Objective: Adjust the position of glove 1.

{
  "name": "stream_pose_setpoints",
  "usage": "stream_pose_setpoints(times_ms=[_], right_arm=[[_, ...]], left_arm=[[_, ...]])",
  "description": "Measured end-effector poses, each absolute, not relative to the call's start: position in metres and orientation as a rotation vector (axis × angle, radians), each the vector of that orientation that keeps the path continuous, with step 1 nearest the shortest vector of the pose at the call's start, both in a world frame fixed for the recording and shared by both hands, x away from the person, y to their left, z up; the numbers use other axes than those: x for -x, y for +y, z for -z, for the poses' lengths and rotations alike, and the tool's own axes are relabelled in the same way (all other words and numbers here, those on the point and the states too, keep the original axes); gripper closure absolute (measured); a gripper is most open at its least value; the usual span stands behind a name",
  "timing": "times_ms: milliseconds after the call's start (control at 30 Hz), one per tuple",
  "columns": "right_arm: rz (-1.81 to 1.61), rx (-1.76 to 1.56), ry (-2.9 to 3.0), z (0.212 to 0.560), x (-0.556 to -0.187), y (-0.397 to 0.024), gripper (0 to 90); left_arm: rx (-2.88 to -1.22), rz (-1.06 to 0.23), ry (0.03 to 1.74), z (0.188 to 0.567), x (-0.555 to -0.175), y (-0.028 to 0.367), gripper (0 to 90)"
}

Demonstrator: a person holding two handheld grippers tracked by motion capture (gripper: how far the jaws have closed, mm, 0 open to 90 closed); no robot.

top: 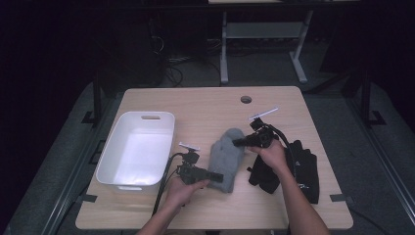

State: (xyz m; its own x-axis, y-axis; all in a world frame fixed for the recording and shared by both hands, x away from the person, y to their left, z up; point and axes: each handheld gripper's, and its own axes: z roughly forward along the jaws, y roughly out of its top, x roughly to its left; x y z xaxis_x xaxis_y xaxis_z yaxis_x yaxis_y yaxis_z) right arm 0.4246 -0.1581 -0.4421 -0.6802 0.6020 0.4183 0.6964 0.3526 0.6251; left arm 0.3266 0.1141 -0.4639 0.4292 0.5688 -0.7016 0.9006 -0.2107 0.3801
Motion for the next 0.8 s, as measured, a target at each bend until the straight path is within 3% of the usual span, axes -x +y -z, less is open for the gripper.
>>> stream_pose_setpoints(times_ms=[167,800], right_arm=[[1.265,1.189,-2.484,0.434,-0.422,-0.158,75.9],[1.421,1.151,-2.486,0.366,-0.411,-0.148,76.1]], left_arm=[[-1.921,0.518,1.205,0.459,-0.324,0.114,50.8],[-1.933,0.368,1.114,0.4,-0.316,0.133,50.4]])
